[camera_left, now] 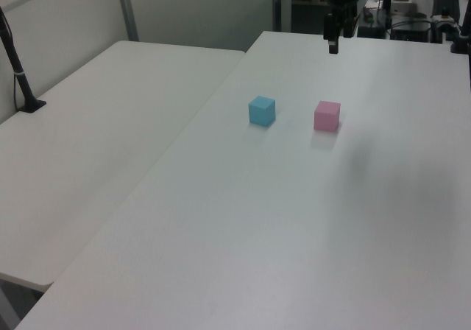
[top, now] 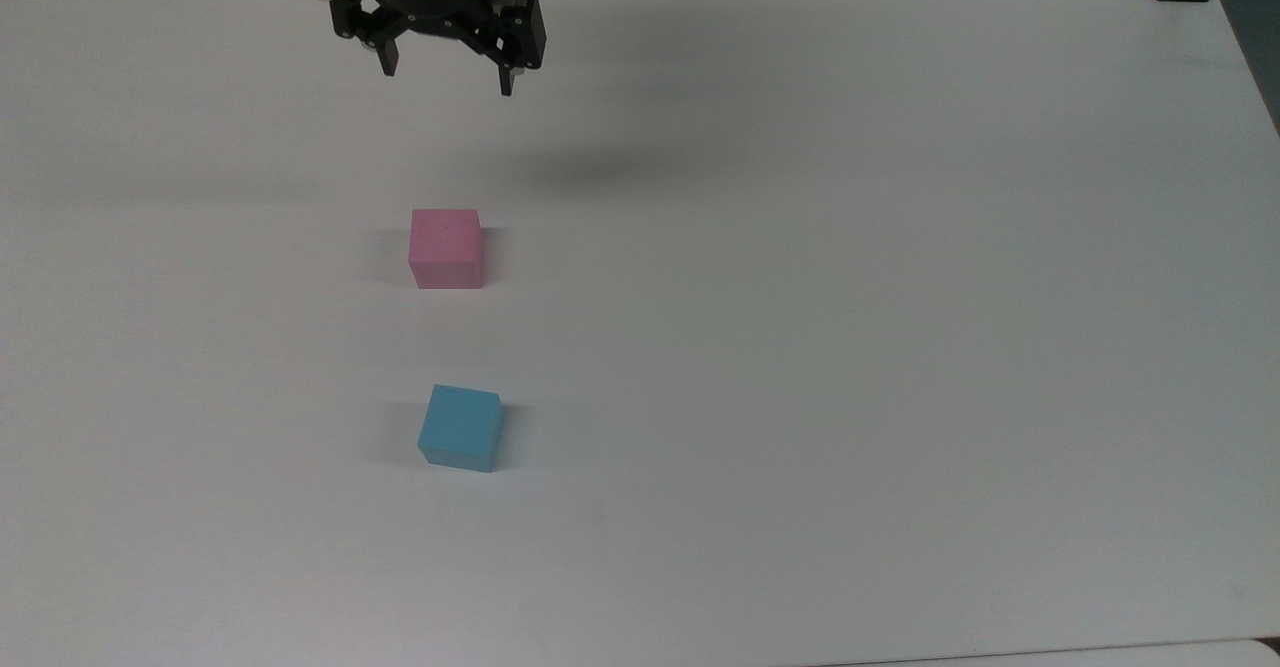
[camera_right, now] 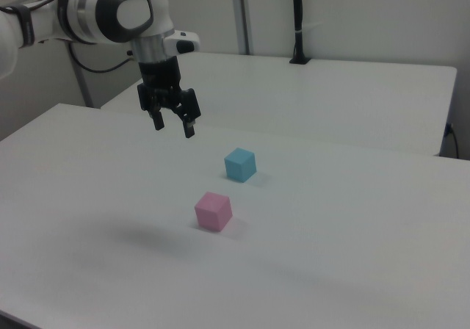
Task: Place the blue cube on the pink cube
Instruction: 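Move the open gripper down over the light-blue cube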
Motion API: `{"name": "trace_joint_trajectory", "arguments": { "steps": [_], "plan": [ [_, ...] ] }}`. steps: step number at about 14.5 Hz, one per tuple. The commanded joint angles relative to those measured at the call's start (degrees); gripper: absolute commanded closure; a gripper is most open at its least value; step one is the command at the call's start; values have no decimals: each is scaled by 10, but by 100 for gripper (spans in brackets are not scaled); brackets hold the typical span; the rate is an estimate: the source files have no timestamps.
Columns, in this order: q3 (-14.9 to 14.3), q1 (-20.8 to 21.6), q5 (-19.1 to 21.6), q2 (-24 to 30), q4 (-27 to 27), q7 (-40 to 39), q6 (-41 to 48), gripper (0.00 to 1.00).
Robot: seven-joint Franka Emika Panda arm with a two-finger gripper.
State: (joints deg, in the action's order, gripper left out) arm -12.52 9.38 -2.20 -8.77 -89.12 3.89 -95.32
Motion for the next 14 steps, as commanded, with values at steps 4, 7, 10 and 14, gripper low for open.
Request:
{"name": "trace_joint_trajectory", "arguments": {
  "steps": [4, 7, 10, 14],
  "plan": [
    [-11, -15, 31, -112, 24, 0, -223, 0],
    [-12, -20, 33, -175, 39, 1, -328, 0],
    [-11, -23, 33, -227, 40, 4, -411, 0],
    [-10, -20, 33, -283, 40, 39, -507, 0]
  ]
}}
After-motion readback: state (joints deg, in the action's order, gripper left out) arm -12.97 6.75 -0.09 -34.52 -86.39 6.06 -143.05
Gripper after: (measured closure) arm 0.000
